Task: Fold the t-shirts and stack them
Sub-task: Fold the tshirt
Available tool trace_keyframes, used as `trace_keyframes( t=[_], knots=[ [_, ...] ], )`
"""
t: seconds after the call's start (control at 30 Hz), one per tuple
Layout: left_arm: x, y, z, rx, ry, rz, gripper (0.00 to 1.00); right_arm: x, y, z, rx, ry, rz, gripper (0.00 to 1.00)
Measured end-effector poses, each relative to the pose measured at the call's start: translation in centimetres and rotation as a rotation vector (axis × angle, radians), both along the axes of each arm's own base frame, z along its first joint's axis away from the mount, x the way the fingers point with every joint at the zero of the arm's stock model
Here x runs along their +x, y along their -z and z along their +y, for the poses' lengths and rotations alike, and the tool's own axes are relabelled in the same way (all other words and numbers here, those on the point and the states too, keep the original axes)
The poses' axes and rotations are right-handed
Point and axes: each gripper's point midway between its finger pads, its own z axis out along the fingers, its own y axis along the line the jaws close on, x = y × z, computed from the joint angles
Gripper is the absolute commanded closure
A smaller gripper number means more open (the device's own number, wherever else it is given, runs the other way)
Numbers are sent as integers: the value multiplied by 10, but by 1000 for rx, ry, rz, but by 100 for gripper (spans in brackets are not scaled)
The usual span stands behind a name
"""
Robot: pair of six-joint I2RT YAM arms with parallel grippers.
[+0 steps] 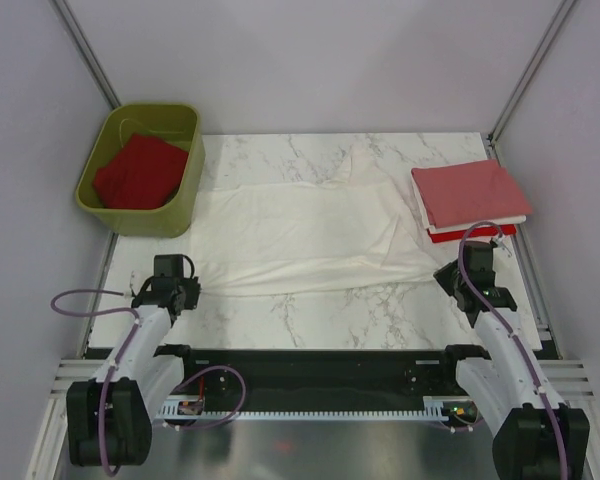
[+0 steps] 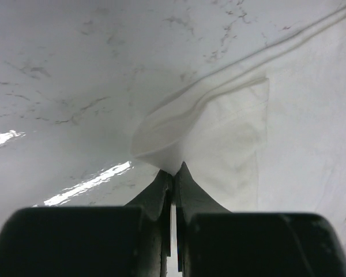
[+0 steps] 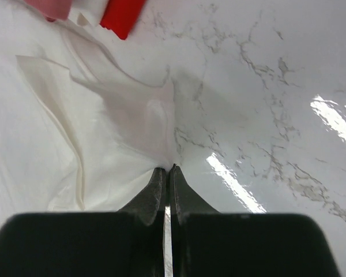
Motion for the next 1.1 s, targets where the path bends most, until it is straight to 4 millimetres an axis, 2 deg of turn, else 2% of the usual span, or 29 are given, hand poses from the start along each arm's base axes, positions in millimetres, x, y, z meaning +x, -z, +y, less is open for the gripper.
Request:
trace_keyframes(
  t=[0.13,0.17,0.2,0.23,0.27,0.33,0.43,0.5,0.6,0.67,0.73,0.83,0.93,1.0,1.1],
  knots=[
    [-20,7,-1,-2,6,-6,98,-22,3,0,4,8,21,96],
    [-23,6,-2,-2,13,-14,90,-27,2,0,4,10,22,94],
    [-25,3,-3,-1,20,-26,80,-30,1,0,4,11,20,87],
    [-26,-1,-4,0,30,-40,41,-34,-2,-1,4,15,12,57],
    [-26,-4,-4,4,44,-52,14,-38,-5,-1,6,23,3,47],
    [-28,-11,-6,7,60,-74,0,-45,-9,-4,-10,31,-13,43],
    [-31,-26,-5,26,83,-71,0,-51,-20,-7,-23,39,-46,31],
    [-28,-46,-5,49,115,-88,1,-50,-34,-7,-38,24,-84,31],
    [-15,-83,-9,77,197,-164,3,-40,-63,-6,-69,-23,-128,40],
    [-5,-110,-20,87,295,-234,4,-24,-84,-2,-79,-75,-149,44],
    [5,-133,-35,92,396,-311,4,-5,-94,3,-80,-125,-149,44],
    [16,-159,-64,93,546,-426,0,23,-87,14,-57,-201,-114,46],
    [24,-173,-92,82,656,-513,0,39,-60,24,-27,-247,-36,47],
    [32,-177,-114,75,729,-551,1,46,-48,30,-19,-271,-7,47],
    [43,-167,-155,77,856,-524,0,57,-32,45,-11,-320,32,46]
  ],
)
